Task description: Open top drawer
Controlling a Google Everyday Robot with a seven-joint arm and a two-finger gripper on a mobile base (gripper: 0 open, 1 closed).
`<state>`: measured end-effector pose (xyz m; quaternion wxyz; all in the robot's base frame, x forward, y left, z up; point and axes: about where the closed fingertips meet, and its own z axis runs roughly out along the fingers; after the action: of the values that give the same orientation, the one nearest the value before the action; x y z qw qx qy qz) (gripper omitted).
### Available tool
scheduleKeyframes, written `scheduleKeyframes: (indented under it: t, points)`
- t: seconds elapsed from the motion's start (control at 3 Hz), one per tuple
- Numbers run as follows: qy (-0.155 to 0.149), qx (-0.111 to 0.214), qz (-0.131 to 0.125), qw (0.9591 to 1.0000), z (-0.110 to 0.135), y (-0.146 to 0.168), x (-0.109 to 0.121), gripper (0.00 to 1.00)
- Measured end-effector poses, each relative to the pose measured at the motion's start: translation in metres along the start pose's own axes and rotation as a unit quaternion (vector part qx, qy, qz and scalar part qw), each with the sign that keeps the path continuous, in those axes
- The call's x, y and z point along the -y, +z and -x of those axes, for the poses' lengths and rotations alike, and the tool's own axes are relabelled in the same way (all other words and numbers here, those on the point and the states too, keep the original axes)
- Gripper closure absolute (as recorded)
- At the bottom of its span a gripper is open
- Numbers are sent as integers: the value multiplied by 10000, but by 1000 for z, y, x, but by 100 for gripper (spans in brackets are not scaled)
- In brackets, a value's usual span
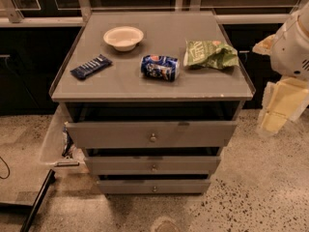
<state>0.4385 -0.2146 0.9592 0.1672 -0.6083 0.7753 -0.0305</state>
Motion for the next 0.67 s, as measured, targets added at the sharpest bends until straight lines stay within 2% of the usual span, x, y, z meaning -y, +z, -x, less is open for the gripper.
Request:
scheduleKeyframes:
  t: [0.33,0.67]
  points:
    - [-189,104,11,9998,-5,28,-9,0]
    - [-440,397,31,9982,-12,62,-19,0]
